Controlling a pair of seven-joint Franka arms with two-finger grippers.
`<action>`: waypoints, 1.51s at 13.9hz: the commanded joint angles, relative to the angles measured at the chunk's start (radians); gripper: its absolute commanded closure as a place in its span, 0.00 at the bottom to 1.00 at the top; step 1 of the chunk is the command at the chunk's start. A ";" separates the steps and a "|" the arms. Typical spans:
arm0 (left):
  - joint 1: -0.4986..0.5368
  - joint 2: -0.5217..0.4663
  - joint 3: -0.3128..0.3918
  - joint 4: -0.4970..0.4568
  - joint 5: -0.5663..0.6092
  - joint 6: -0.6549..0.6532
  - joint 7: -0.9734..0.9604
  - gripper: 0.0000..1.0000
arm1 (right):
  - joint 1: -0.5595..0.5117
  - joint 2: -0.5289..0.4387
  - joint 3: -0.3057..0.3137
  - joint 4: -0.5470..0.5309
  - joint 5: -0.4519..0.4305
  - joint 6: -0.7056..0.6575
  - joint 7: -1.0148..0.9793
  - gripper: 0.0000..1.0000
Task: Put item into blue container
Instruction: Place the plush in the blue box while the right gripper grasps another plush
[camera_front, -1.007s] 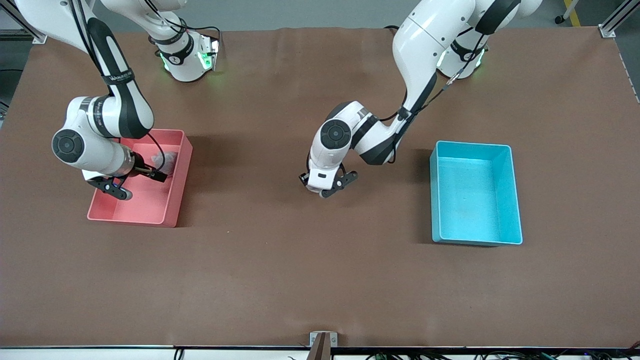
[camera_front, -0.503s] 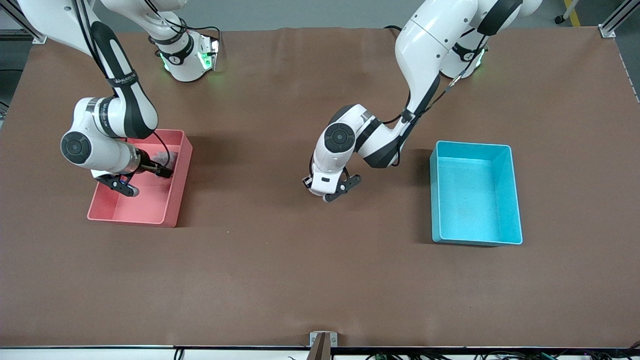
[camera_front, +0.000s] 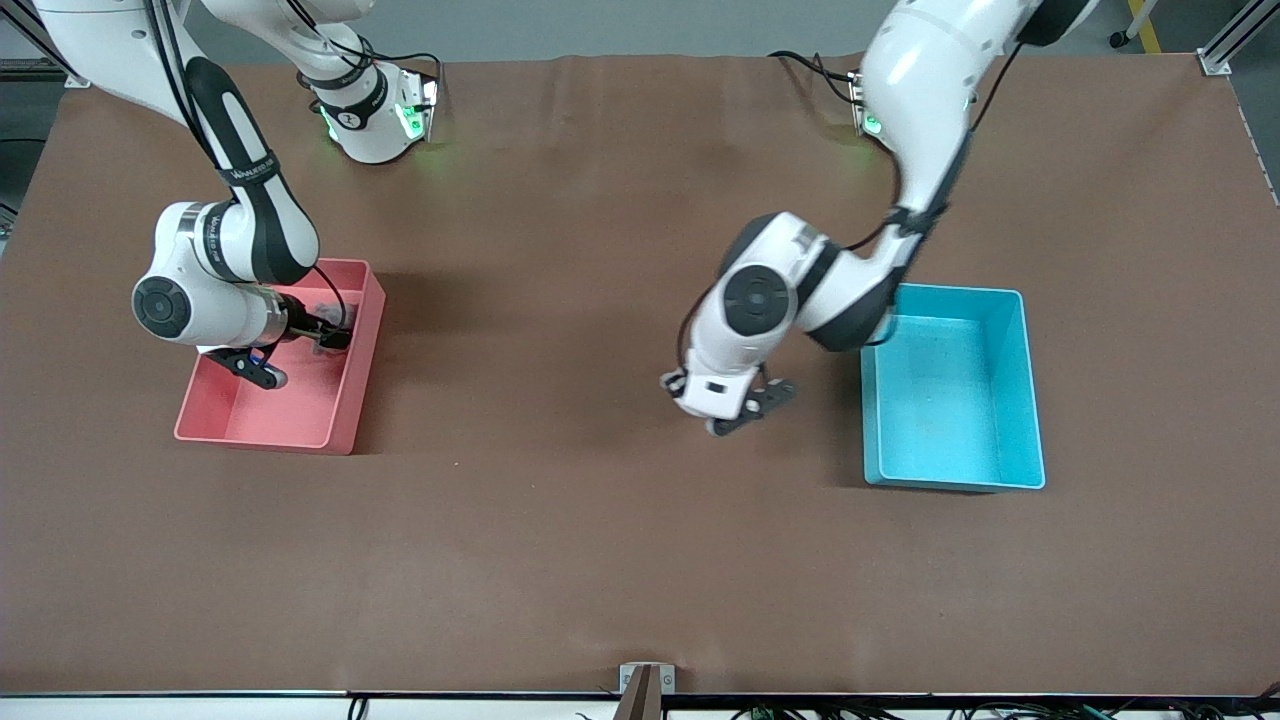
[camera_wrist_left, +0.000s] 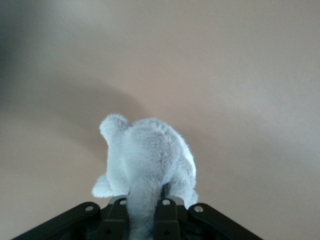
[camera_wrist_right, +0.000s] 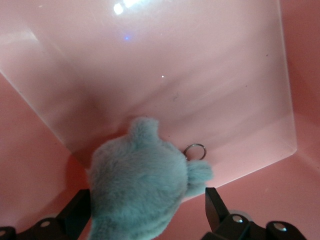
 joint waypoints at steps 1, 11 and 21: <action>0.094 -0.122 -0.011 -0.063 0.009 -0.134 0.168 1.00 | -0.010 0.016 0.017 -0.008 0.021 0.005 -0.003 0.00; 0.476 -0.170 -0.010 -0.213 0.012 -0.183 0.603 0.67 | -0.095 0.016 0.016 0.020 0.021 -0.024 -0.134 0.72; 0.487 -0.159 -0.010 0.025 0.076 -0.393 0.598 0.00 | -0.064 0.013 0.017 0.337 0.019 -0.378 -0.107 0.99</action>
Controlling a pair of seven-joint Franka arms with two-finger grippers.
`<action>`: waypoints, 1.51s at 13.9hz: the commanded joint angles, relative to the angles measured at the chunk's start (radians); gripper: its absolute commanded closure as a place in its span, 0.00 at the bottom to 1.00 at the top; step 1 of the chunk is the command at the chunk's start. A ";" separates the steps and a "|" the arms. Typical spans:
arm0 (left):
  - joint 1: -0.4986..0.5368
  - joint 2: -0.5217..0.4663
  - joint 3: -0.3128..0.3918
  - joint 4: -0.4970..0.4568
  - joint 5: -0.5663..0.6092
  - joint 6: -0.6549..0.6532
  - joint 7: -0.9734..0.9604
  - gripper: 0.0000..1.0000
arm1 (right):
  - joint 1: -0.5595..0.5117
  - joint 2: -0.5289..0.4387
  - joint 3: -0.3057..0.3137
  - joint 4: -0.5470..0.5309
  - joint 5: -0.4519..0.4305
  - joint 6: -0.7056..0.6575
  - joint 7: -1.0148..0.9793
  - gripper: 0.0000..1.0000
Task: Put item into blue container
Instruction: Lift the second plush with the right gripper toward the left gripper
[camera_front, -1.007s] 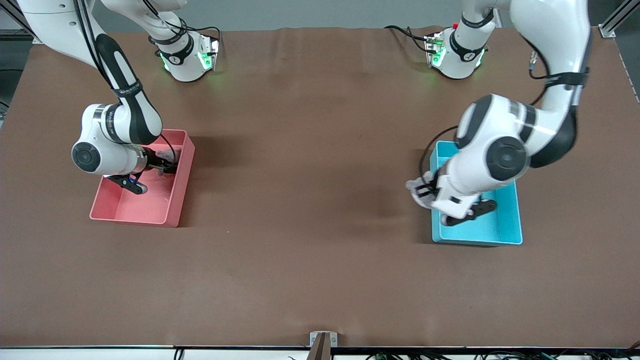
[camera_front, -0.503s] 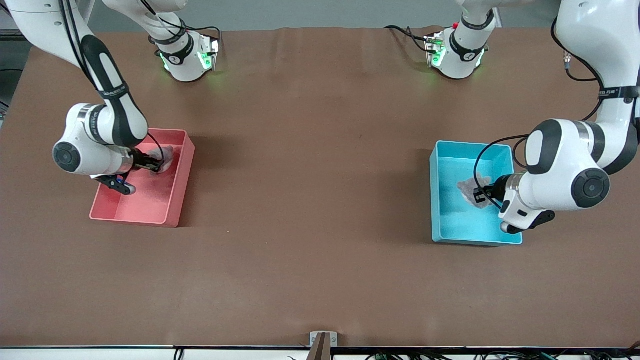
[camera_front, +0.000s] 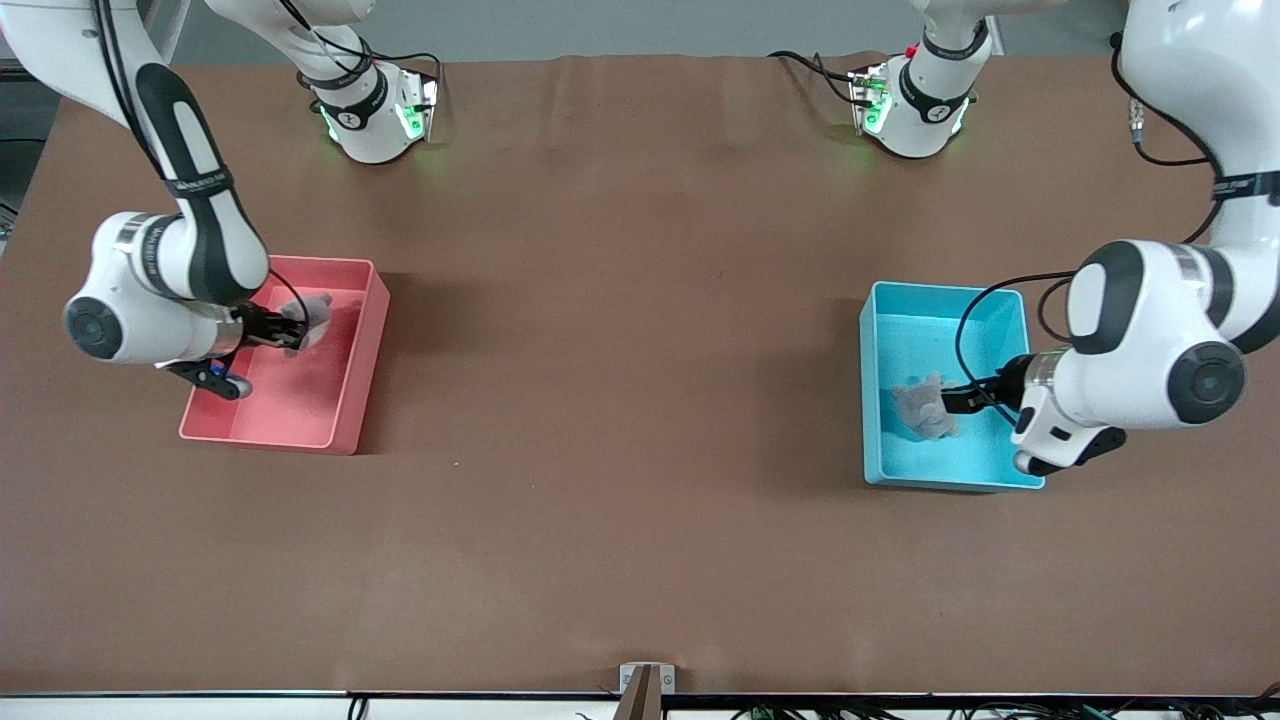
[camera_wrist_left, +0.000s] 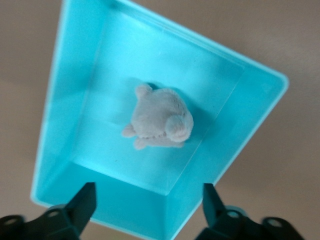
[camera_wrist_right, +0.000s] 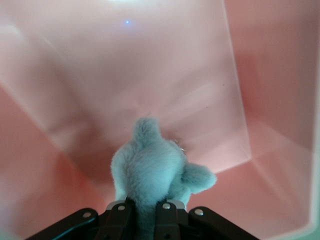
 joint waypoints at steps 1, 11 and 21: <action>-0.017 -0.011 -0.013 0.131 0.067 -0.115 -0.004 0.00 | 0.049 -0.006 0.008 0.163 0.007 -0.155 0.076 0.99; -0.224 0.017 -0.107 0.154 0.044 -0.019 -0.281 0.00 | 0.517 0.060 0.009 0.280 0.140 0.051 0.851 0.99; -0.366 0.179 -0.107 0.145 -0.066 0.201 -0.689 0.00 | 0.824 0.389 0.005 0.501 0.127 0.361 1.368 0.99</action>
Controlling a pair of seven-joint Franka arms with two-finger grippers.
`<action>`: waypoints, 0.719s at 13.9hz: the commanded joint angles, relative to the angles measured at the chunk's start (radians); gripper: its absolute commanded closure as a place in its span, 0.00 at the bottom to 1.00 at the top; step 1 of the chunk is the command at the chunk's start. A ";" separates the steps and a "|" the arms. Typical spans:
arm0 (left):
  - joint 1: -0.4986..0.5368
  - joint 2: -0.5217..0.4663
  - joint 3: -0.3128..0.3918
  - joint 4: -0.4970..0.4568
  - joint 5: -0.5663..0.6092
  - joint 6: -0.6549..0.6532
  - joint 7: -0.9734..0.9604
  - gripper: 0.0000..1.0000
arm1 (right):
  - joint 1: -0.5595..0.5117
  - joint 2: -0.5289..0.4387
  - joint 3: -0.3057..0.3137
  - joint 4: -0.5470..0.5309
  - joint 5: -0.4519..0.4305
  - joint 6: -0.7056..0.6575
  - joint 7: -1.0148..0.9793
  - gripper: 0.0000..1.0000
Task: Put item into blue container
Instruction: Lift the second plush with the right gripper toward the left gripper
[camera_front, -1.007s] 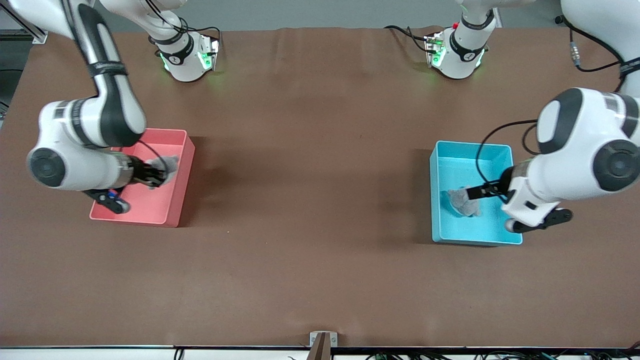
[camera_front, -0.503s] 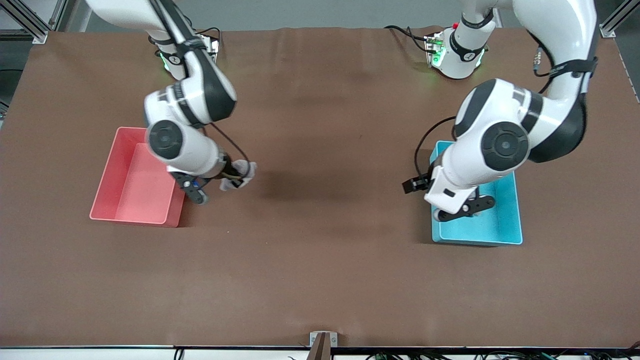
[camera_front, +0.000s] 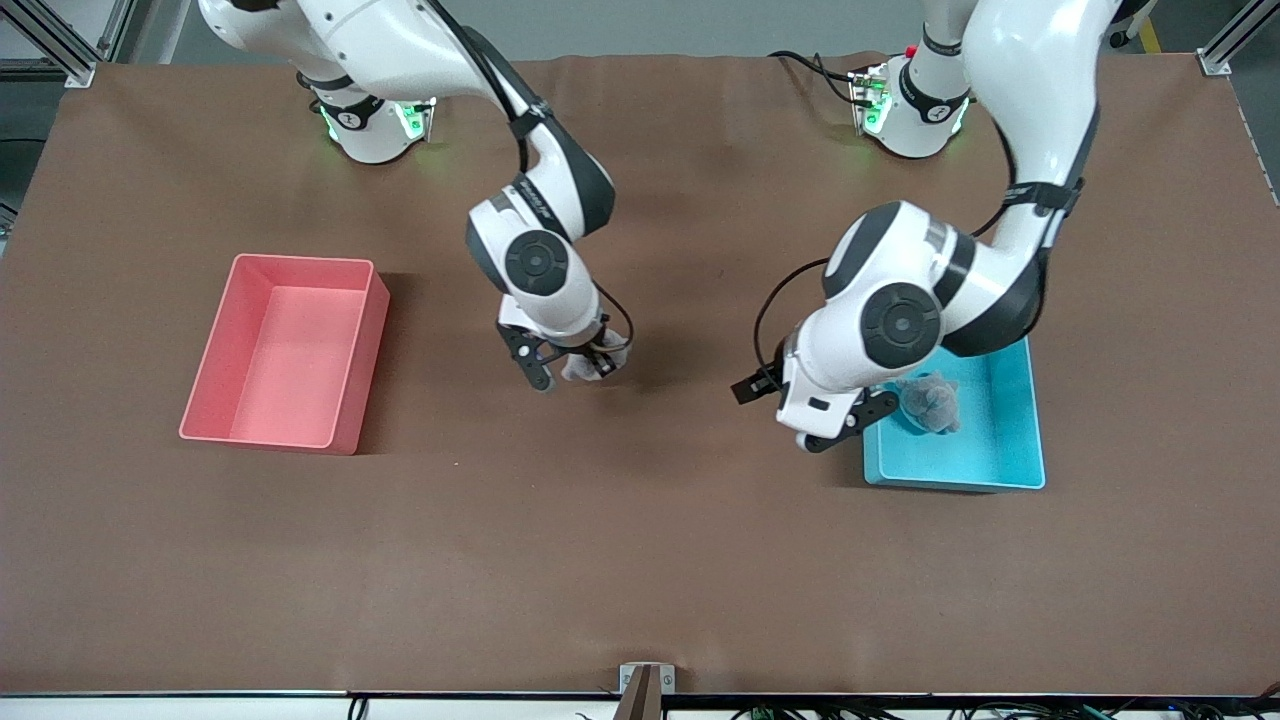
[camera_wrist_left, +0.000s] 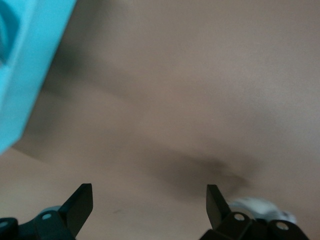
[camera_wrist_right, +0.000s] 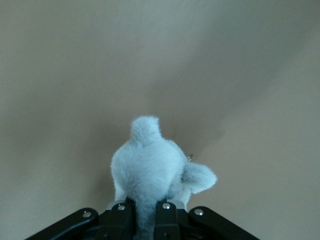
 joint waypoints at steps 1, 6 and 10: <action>-0.047 0.061 0.003 0.009 -0.012 0.079 -0.154 0.00 | 0.037 0.066 -0.015 0.060 0.001 0.068 0.079 0.99; -0.091 0.115 0.001 -0.002 -0.015 0.176 -0.419 0.00 | 0.057 0.094 -0.015 0.060 0.003 0.129 0.119 0.10; -0.091 0.121 0.003 -0.037 -0.139 0.258 -0.540 0.00 | 0.023 0.076 -0.021 0.067 -0.015 0.114 0.101 0.00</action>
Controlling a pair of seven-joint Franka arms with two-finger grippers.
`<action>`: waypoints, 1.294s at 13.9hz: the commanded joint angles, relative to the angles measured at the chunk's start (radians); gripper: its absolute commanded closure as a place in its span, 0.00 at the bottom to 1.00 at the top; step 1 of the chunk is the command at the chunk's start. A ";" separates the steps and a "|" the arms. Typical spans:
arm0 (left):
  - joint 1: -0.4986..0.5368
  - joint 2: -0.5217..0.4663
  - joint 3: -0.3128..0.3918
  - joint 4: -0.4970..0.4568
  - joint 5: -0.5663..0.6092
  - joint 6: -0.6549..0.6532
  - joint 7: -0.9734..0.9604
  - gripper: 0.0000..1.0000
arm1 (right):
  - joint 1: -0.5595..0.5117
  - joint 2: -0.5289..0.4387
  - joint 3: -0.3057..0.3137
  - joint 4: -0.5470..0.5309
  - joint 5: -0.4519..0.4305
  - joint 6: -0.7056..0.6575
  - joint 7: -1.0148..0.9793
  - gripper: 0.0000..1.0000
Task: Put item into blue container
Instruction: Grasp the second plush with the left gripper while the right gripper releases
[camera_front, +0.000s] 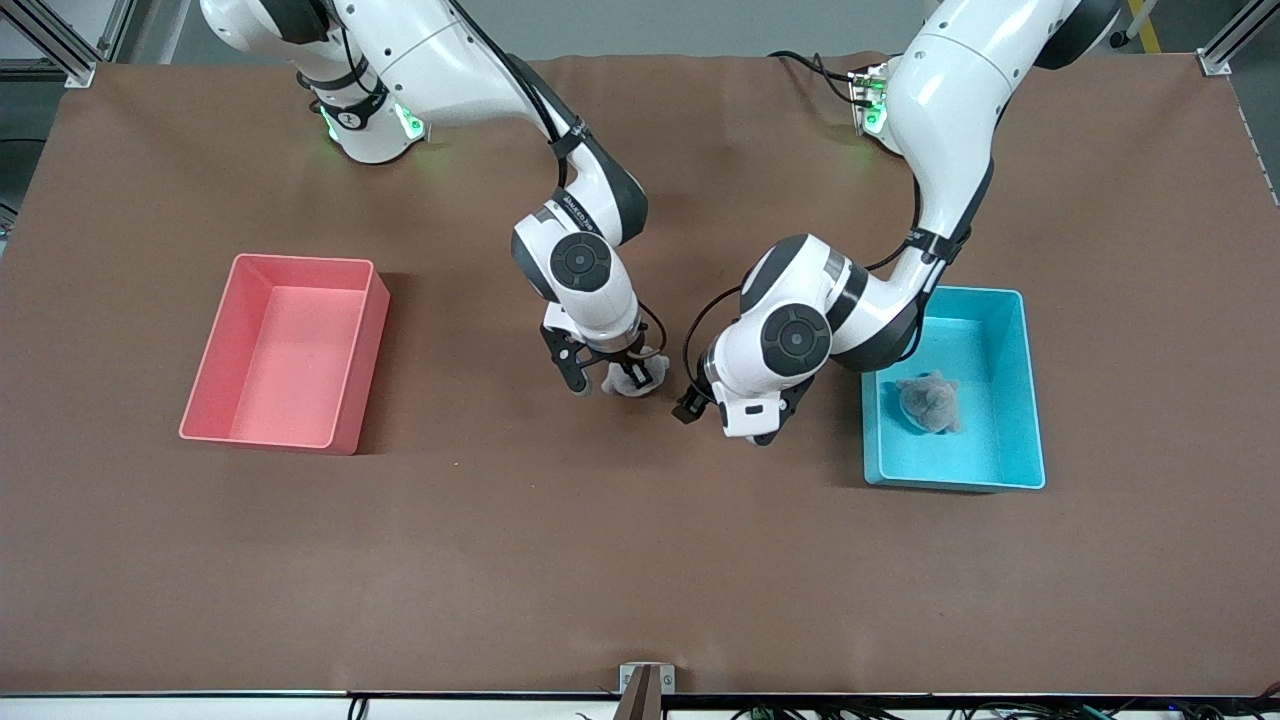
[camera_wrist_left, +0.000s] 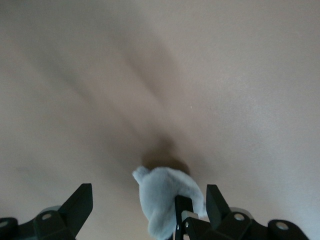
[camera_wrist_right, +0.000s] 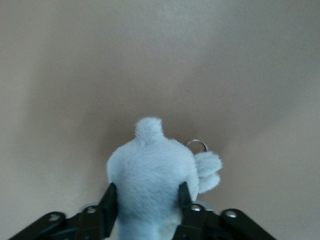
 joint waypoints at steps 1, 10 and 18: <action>0.000 -0.006 0.002 -0.035 -0.043 0.061 -0.077 0.00 | -0.043 -0.021 0.000 0.010 -0.023 -0.021 -0.005 0.00; -0.118 0.087 0.009 -0.046 -0.035 0.314 -0.186 0.00 | -0.283 -0.220 -0.001 0.001 -0.024 -0.470 -0.542 0.01; -0.149 0.141 0.017 -0.062 0.091 0.351 -0.179 0.67 | -0.425 -0.231 -0.001 -0.073 -0.064 -0.472 -0.784 0.77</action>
